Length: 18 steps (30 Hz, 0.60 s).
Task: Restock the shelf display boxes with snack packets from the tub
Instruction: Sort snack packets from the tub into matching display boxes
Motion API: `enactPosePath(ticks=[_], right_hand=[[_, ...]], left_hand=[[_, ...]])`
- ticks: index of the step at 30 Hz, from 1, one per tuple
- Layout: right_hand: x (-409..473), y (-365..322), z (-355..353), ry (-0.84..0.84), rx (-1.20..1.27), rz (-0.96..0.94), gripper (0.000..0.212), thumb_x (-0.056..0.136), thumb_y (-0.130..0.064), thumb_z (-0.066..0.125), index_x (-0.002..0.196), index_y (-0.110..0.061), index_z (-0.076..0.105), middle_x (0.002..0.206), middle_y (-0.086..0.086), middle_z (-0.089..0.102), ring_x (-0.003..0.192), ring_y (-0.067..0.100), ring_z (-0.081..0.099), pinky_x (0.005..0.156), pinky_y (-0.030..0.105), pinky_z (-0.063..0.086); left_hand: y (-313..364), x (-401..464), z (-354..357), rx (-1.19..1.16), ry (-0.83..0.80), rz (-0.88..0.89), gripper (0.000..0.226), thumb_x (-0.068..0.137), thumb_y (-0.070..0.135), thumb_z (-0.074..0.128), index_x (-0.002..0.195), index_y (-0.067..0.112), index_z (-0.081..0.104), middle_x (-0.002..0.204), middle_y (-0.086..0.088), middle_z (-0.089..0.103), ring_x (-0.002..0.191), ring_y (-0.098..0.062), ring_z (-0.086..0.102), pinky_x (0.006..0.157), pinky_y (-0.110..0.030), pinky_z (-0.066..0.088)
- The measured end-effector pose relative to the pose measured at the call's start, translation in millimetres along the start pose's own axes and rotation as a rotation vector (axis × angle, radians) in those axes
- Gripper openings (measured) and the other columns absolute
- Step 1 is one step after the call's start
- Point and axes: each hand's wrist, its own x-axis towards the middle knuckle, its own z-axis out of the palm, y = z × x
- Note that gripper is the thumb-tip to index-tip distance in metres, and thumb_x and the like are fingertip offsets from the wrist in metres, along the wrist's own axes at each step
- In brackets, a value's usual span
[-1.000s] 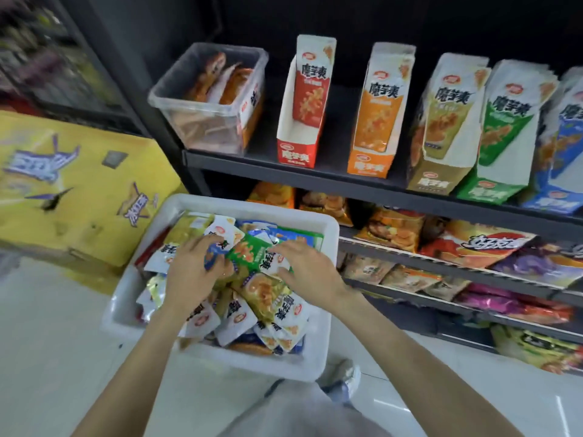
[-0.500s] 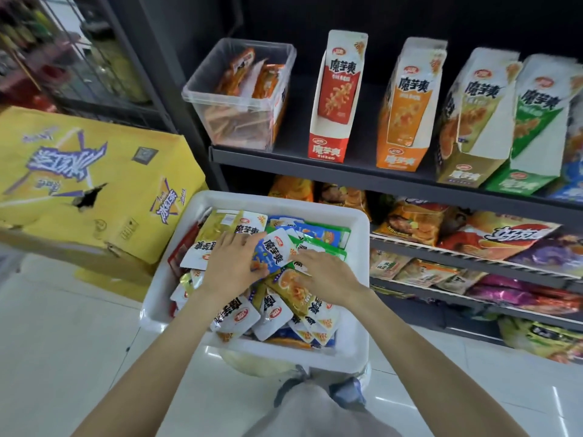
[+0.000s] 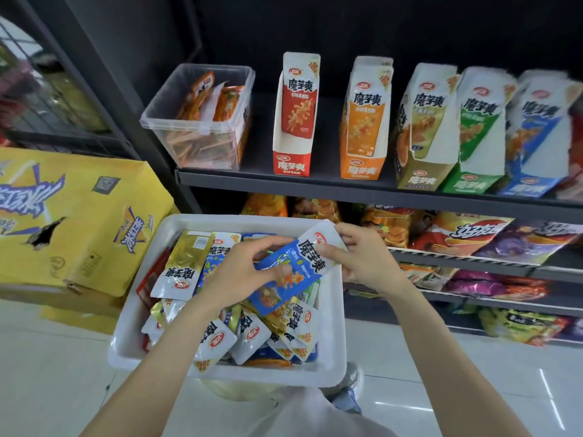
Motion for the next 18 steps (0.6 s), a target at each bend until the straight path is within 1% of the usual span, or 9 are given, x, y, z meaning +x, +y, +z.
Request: enactPosePath(ticks=[4, 6, 9, 10, 11, 13, 14, 16, 18], right_hand=[[-15, -7, -39, 0.124, 0.004, -0.046, 0.005, 0.089, -0.017, 0.065, 0.093, -0.016, 0.064, 0.083, -0.007, 0.069, 0.074, 0.002, 0.067, 0.049, 0.02, 0.051], [-24, -10, -63, 0.123, -0.009, -0.035, 0.007, 0.089, -0.017, 0.064, 0.096, -0.017, 0.065, 0.085, -0.008, 0.069, 0.077, 0.002, 0.067, 0.054, 0.025, 0.056], [-41, -13, -108, 0.174, -0.043, -0.048, 0.008, 0.087, -0.018, 0.066, 0.089, -0.025, 0.068, 0.082, -0.011, 0.071, 0.078, 0.006, 0.069, 0.063, 0.036, 0.059], [-46, -13, -122, 0.239, -0.049, -0.072, 0.01, 0.087, -0.018, 0.067, 0.086, -0.028, 0.069, 0.08, -0.011, 0.071, 0.078, 0.009, 0.068, 0.067, 0.037, 0.059], [-53, -12, -140, 0.344, -0.064, -0.1, 0.013, 0.086, -0.019, 0.068, 0.083, -0.031, 0.07, 0.077, -0.012, 0.07, 0.075, 0.009, 0.067, 0.069, 0.032, 0.057], [-64, -9, -175, 0.59, -0.097, -0.138, 0.02, 0.085, -0.02, 0.069, 0.074, -0.037, 0.069, 0.069, -0.019, 0.067, 0.066, 0.001, 0.06, 0.066, 0.019, 0.048], [-69, -7, -193, 0.718, -0.079, -0.149, 0.019, 0.085, -0.022, 0.07, 0.072, -0.036, 0.068, 0.066, -0.022, 0.066, 0.065, -0.003, 0.058, 0.067, 0.019, 0.047], [-75, -3, -229, 0.954, -0.023, -0.181, 0.015, 0.085, -0.026, 0.069, 0.071, -0.027, 0.064, 0.06, -0.024, 0.063, 0.063, -0.004, 0.057, 0.069, 0.021, 0.049], [-74, -3, -261, 1.104, -0.113, -0.233, 0.017, 0.089, -0.026, 0.066, 0.073, -0.022, 0.059, 0.057, -0.027, 0.058, 0.059, -0.01, 0.049, 0.067, 0.012, 0.043]], left_hand=[[28, 22, 23, 0.037, -0.089, 0.105, 0.045, 0.084, 0.01, 0.07, 0.11, 0.045, 0.056, 0.104, 0.019, 0.066, 0.096, -0.002, 0.064, 0.08, -0.025, 0.053], [48, 36, 41, 0.127, -0.085, 0.196, 0.046, 0.082, 0.009, 0.07, 0.104, 0.046, 0.055, 0.099, 0.027, 0.062, 0.094, 0.003, 0.062, 0.076, -0.02, 0.053], [76, 62, 74, 0.194, -0.012, 0.367, 0.035, 0.079, 0.01, 0.073, 0.107, 0.029, 0.063, 0.096, 0.027, 0.062, 0.093, 0.006, 0.061, 0.078, -0.017, 0.051], [83, 70, 84, 0.192, 0.037, 0.415, 0.035, 0.079, 0.01, 0.073, 0.109, 0.024, 0.064, 0.098, 0.024, 0.063, 0.095, 0.005, 0.061, 0.081, -0.018, 0.051], [92, 81, 96, 0.196, 0.091, 0.455, 0.036, 0.079, 0.011, 0.073, 0.112, 0.023, 0.063, 0.101, 0.021, 0.064, 0.097, 0.004, 0.061, 0.084, -0.02, 0.049], [112, 105, 117, 0.228, 0.195, 0.524, 0.037, 0.082, 0.013, 0.07, 0.116, 0.022, 0.061, 0.107, 0.016, 0.063, 0.104, -0.002, 0.057, 0.089, -0.021, 0.045], [123, 117, 127, 0.246, 0.229, 0.557, 0.036, 0.083, 0.014, 0.069, 0.117, 0.021, 0.061, 0.109, 0.014, 0.063, 0.106, -0.005, 0.055, 0.09, -0.021, 0.043], [143, 145, 145, 0.287, 0.228, 0.606, 0.032, 0.086, 0.016, 0.067, 0.117, 0.02, 0.061, 0.11, 0.013, 0.062, 0.107, -0.008, 0.053, 0.09, -0.021, 0.041], [160, 173, 166, 0.362, 0.146, 0.607, 0.028, 0.088, 0.022, 0.064, 0.116, 0.022, 0.062, 0.112, 0.013, 0.063, 0.11, -0.011, 0.053, 0.092, -0.023, 0.037]])
